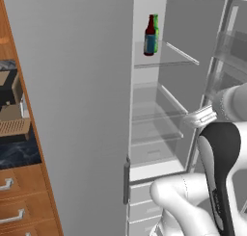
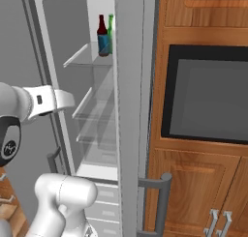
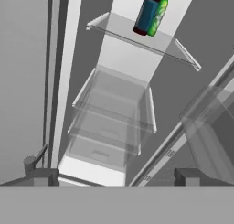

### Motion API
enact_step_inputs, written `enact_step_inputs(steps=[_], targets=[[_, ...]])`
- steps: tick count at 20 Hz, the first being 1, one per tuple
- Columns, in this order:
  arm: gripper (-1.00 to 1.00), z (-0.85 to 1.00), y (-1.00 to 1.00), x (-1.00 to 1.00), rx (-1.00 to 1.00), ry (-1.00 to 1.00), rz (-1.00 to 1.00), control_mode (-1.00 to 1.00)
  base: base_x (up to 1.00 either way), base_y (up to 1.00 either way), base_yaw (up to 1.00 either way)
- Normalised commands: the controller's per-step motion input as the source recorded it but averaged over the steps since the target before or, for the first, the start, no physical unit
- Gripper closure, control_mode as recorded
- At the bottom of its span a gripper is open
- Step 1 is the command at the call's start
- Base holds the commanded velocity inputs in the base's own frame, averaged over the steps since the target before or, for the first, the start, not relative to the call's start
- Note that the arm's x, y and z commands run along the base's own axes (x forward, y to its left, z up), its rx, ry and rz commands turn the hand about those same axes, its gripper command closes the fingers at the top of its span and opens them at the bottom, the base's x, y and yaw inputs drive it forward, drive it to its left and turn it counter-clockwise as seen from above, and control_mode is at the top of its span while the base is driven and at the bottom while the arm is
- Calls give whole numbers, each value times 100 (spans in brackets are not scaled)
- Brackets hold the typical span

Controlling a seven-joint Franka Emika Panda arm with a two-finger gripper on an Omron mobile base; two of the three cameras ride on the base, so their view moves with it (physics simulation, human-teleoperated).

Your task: Place the beers on the top shelf of the fridge to keep them out of children's reach, and place the tomato on lower shelves for easy access.

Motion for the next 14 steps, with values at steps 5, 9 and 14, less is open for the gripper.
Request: enact_step_inputs(steps=[5,9,14], targets=[[-100,0,0,0,0,0,0,100,-12,36,0],[-100,0,0,0,0,0,0,100,0,82,0],[-100,0,0,0,0,0,0,100,0,100,0]])
